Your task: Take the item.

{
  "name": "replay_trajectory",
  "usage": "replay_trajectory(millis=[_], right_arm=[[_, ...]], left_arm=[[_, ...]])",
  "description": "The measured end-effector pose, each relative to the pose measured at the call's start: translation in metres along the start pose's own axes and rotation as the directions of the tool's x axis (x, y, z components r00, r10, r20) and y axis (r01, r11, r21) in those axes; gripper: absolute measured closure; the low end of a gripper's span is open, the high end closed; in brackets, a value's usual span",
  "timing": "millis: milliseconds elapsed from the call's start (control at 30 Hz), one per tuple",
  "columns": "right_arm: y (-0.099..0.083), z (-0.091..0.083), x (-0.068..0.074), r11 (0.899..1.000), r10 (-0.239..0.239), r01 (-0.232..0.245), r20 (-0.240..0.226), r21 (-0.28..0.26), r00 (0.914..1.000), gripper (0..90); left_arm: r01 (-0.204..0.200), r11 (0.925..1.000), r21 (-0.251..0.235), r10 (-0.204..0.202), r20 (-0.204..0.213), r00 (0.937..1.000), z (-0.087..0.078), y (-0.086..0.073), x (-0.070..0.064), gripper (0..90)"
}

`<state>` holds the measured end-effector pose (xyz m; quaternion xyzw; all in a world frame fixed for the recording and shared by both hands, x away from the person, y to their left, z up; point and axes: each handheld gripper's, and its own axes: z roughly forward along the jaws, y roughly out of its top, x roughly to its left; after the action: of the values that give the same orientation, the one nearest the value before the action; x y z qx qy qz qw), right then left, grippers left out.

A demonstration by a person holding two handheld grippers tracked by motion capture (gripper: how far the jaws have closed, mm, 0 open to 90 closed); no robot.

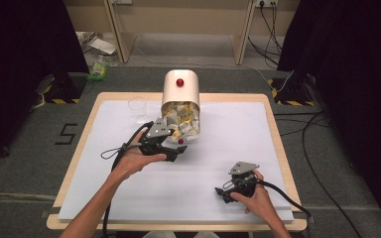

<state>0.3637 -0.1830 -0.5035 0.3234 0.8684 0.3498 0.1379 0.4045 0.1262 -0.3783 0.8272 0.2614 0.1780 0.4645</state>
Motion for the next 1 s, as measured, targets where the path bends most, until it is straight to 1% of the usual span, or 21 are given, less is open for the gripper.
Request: replay_trajectory(millis=[167, 367, 433, 533, 600, 667, 700, 767, 800, 867, 933, 1000], right_arm=[[0.000, 0.000, 0.000, 1.000, 0.000, 0.000, 0.000, 0.000, 1.0000, 0.4], [0.000, 0.000, 0.000, 1.000, 0.000, 0.000, 0.000, 0.000, 1.0000, 0.4], [0.000, 0.000, 0.000, 1.000, 0.000, 0.000, 0.000, 0.000, 1.0000, 0.4], [0.000, 0.000, 0.000, 1.000, 0.000, 0.000, 0.000, 0.000, 1.0000, 0.4], [0.000, 0.000, 0.000, 1.000, -0.002, 0.002, 0.001, -0.001, 1.0000, 0.4], [0.000, 0.000, 0.000, 1.000, -0.002, 0.002, 0.001, 0.000, 1.0000, 0.4], [0.000, 0.000, 0.000, 1.000, -0.002, 0.002, 0.001, 0.000, 1.0000, 0.4], [0.000, 0.000, 0.000, 1.000, -0.001, 0.001, 0.001, 0.000, 1.0000, 0.4], [0.000, 0.000, 0.000, 1.000, -0.002, 0.002, 0.001, 0.000, 1.0000, 0.4], [0.000, 0.000, 0.000, 1.000, -0.001, 0.001, 0.000, 0.000, 1.0000, 0.4], [0.000, 0.000, 0.000, 1.000, -0.001, 0.001, 0.001, 0.000, 1.0000, 0.4], [0.000, 0.000, 0.000, 1.000, -0.001, 0.001, 0.000, 0.000, 1.0000, 0.4]], left_arm=[[-0.005, 0.9999, 0.012, 0.005, 0.006, 1.0000, 0.000, 0.003, 0.001, 28.4], [-0.003, 1.0000, -0.008, 0.003, -0.002, 1.0000, 0.000, 0.008, 0.002, 28.3], [-0.008, 1.0000, -0.005, 0.008, -0.003, 1.0000, 0.000, 0.010, 0.002, 29.0], [-0.009, 0.9999, -0.011, 0.009, -0.020, 0.9998, 0.001, 0.014, 0.005, 29.9], [-0.002, 0.9998, -0.018, 0.002, -0.027, 0.9996, 0.001, 0.015, 0.006, 32.4], [0.007, 0.9997, -0.023, -0.008, -0.052, 0.9986, 0.002, 0.018, 0.010, 34.5], [0.007, 0.9997, -0.023, -0.008, -0.052, 0.9986, 0.002, 0.018, 0.010, 36.1], [0.031, 0.9991, -0.029, -0.033, -0.064, 0.9974, 0.004, 0.019, 0.014, 37.5], [0.038, 0.9989, -0.029, -0.040, -0.070, 0.9967, 0.006, 0.019, 0.016, 39.6], [0.046, 0.9987, -0.020, -0.048, -0.080, 0.9957, 0.009, 0.020, 0.019, 40.5], [0.055, 0.9984, -0.012, -0.056, -0.085, 0.9948, 0.011, 0.020, 0.022, 42.4], [0.064, 0.9978, -0.016, -0.066, -0.081, 0.9945, 0.013, 0.021, 0.023, 44.3]])
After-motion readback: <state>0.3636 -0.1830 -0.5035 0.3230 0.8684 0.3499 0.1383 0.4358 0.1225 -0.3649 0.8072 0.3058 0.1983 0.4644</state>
